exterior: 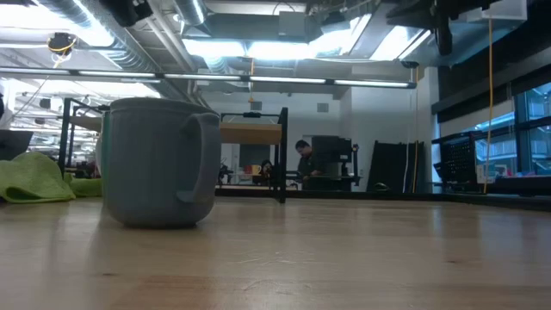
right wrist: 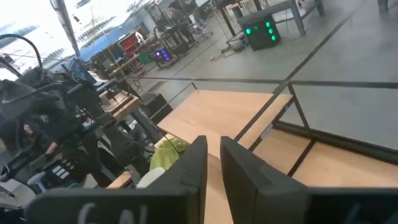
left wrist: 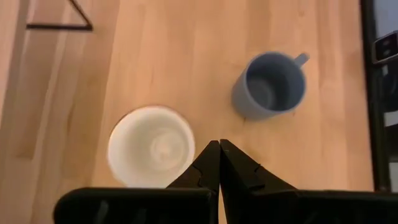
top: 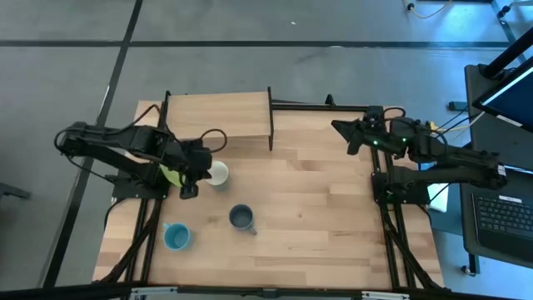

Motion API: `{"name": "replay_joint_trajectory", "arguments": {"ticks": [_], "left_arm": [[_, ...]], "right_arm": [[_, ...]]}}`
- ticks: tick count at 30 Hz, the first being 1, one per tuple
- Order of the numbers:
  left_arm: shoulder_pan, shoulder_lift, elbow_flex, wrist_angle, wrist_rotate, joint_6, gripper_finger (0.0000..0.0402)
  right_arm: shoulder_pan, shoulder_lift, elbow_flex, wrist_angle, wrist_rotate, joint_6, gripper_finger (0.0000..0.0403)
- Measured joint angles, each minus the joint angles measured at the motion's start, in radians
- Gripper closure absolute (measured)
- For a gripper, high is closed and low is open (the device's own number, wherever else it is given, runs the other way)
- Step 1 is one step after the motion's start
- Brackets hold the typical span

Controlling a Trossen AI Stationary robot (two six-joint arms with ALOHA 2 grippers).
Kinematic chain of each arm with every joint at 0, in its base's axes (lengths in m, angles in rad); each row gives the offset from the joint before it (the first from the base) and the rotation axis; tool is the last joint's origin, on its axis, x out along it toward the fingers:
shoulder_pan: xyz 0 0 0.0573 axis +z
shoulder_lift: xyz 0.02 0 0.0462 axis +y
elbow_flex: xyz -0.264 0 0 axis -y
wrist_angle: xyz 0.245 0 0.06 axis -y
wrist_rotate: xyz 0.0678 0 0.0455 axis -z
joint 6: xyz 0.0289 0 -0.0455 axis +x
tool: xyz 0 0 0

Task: Stack small to large cups/mugs on shelf
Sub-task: Put the green mug on the shelf

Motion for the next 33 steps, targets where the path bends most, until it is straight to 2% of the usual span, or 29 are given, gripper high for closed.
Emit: {"name": "replay_joint_trajectory", "arguments": {"ticks": [6, 16, 20, 26, 33], "left_arm": [[0.000, 0.073, 0.000, -0.058, 0.007, -0.021, 0.0388], [-0.032, 0.130, -0.004, -0.063, -0.004, -0.093, 0.0318], [-0.074, 0.129, -0.058, -0.051, -0.023, -0.140, 0.0303], [-0.148, 0.129, -0.133, -0.005, -0.057, -0.173, 0.0289], [-0.177, 0.126, -0.163, 0.016, -0.185, -0.075, 0.0288]], "right_arm": [[0.000, 0.047, 0.000, 0.007, -0.052, 0.024, 0.0343], [0.000, 0.084, 0.000, 0.020, -0.056, 0.053, 0.0238], [0.000, 0.078, 0.000, 0.029, -0.050, 0.049, 0.0210], [0.000, 0.079, 0.000, 0.042, -0.048, 0.045, 0.0199], [0.000, 0.079, 0.000, 0.044, -0.047, 0.047, 0.0199]]}}
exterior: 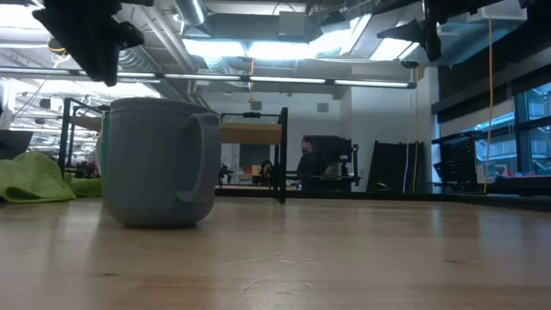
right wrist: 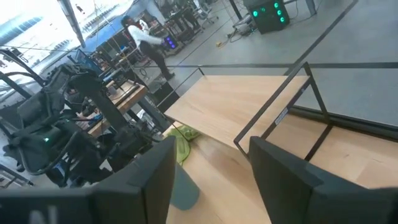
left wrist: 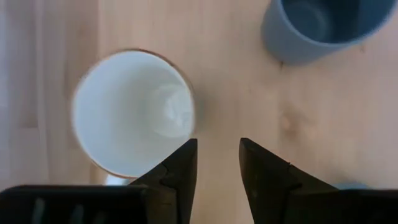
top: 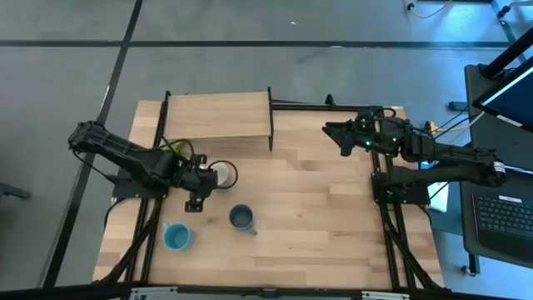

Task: Stack small to large cups/mugs on shelf
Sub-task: Put the green mug on the shelf

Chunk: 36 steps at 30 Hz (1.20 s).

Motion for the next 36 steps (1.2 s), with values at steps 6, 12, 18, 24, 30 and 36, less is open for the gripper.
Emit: {"name": "replay_joint_trajectory", "arguments": {"ticks": [6, 12, 18, 24, 30, 36], "left_arm": [[0.006, 0.000, -0.052, 0.012, 0.035, 0.052, 0.0287], [0.006, 0.000, -0.071, 0.047, 0.014, 0.089, 0.0287], [0.030, 0.000, -0.071, 0.051, -0.008, 0.104, 0.0287], [0.040, 0.000, -0.071, 0.061, -0.001, 0.191, 0.0287], [0.093, 0.000, -0.076, 0.081, 0.030, 0.242, 0.0287], [0.094, 0.000, -0.117, 0.099, 0.083, 0.242, 0.0287]], "right_arm": [[0.000, 0.000, 0.000, 0.000, 0.001, 0.004, 0.0198], [0.000, 0.000, 0.000, 0.000, 0.002, 0.005, 0.0198], [0.000, 0.003, 0.000, -0.005, 0.003, 0.006, 0.0198], [0.000, 0.003, 0.000, -0.005, 0.010, 0.006, 0.0198], [0.000, 0.003, 0.000, -0.006, 0.010, 0.006, 0.0198], [0.000, 0.003, 0.000, -0.009, 0.013, 0.005, 0.0198]]}}
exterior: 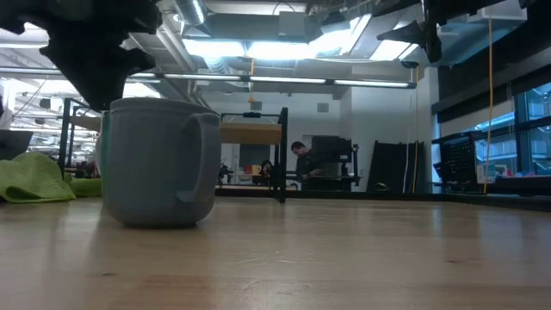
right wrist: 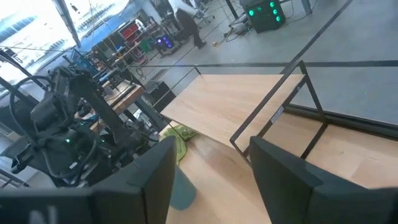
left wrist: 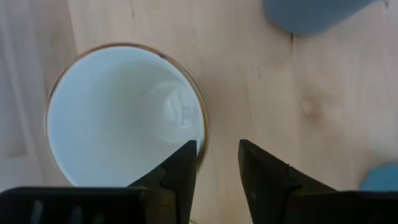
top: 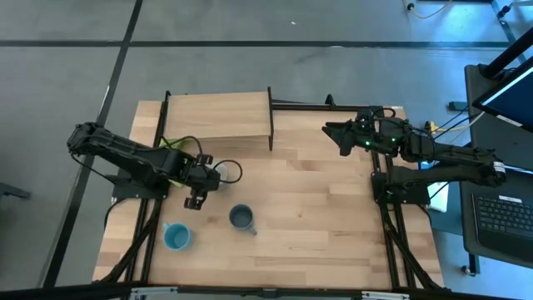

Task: Stack small to large cups/mugs on shelf
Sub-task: Put the green mug on the shelf

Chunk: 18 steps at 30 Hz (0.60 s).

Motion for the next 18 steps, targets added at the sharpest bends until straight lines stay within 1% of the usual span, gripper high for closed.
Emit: {"name": "replay_joint_trajectory", "arguments": {"ticks": [10, 18], "left_arm": [[0.000, 0.000, -0.059, 0.082, -0.025, -0.002, 0.0287], [0.000, 0.000, -0.110, 0.081, -0.032, -0.006, 0.0288]], "right_arm": [[0.000, 0.000, 0.000, 0.000, 0.007, -0.002, 0.0198], [0.000, 0.000, 0.000, -0.002, 0.007, -0.006, 0.0199]]}}
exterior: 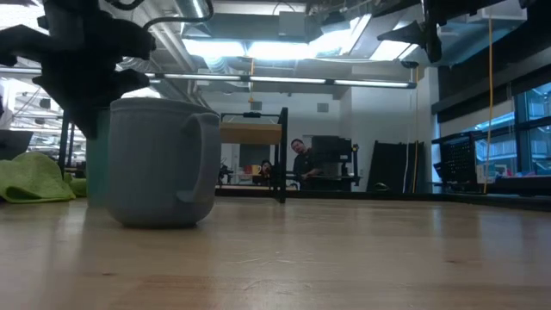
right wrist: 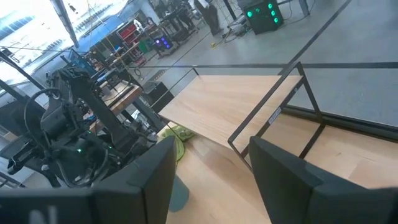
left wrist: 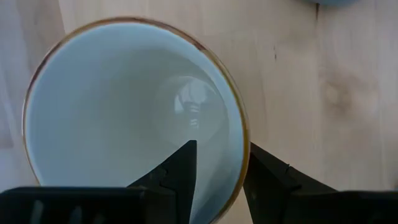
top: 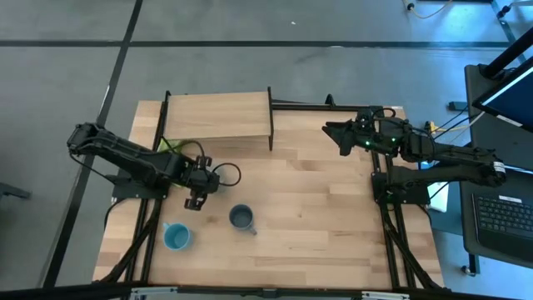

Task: Stack small to large cups/mugs on shelf
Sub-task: Put the green mug on the shelf

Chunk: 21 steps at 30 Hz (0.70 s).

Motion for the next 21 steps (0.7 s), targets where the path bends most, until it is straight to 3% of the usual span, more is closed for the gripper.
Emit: {"name": "replay_joint_trajectory", "arguments": {"ticks": [6, 14, 21], "left_arm": [[0.000, 0.000, 0.000, 0.002, -0.040, -0.002, 0.0311], [0.000, 0.001, 0.035, -0.006, -0.031, -0.036, 0.0382], [0.007, 0.001, 0.092, -0.043, 0.013, -0.082, 0.0386]], "right_arm": [[0.000, 0.000, 0.000, -0.001, 0.000, 0.000, 0.0199], [-0.003, 0.000, 0.000, -0.040, 0.034, 0.004, 0.0199], [-0.030, 0.000, 0.000, -0.041, 0.034, 0.005, 0.0199]]}}
